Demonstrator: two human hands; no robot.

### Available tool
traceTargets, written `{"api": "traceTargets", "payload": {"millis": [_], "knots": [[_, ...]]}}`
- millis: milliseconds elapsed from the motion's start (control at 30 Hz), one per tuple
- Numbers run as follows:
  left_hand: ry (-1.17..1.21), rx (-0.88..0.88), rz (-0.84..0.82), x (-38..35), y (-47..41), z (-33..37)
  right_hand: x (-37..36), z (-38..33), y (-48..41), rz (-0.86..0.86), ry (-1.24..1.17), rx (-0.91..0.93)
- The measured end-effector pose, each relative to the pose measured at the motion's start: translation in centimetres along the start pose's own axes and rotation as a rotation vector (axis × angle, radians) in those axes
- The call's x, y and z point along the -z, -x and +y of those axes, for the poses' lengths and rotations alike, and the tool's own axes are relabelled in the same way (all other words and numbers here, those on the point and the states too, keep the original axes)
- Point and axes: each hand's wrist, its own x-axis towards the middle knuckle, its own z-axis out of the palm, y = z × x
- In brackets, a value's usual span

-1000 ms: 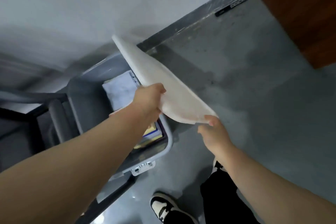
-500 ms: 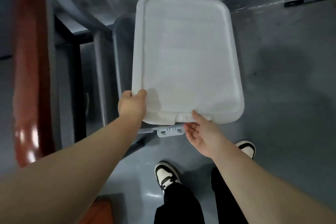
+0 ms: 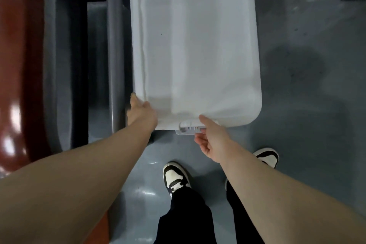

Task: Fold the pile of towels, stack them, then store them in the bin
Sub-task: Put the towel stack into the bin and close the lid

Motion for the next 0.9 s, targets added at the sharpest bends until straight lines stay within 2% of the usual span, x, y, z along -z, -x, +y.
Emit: {"api": "traceTargets", "payload": {"millis": [100, 267, 367, 467, 567, 900], "knots": [[0.020, -0.008, 0.027, -0.1, -0.7, -0.5, -0.4, -0.2, -0.4, 0.009, 0.015, -0.028], [0.043, 0.097, 0.047, 0.1, -2.2, -0.2, -1.2, 0.2, -1.4, 0.026, -0.034, -0.013], [0.123, 0.133, -0.055, -0.3, -2.3, -0.3, -1.0, 0.4, -1.7, -0.083, -0.128, 0.018], [0.222, 0.164, -0.163, -0.2, -1.9, -0.5, -0.8, 0.5, -2.0, -0.089, -0.134, 0.013], [0.232, 0.157, -0.187, -0.1, -1.9, -0.7, -1.3, 0.4, -1.7, -0.123, -0.184, -0.020], [0.191, 0.154, -0.149, 0.1, -1.1, -0.1, -3.6, -1.0, -0.2, -0.018, -0.405, -0.053]]}}
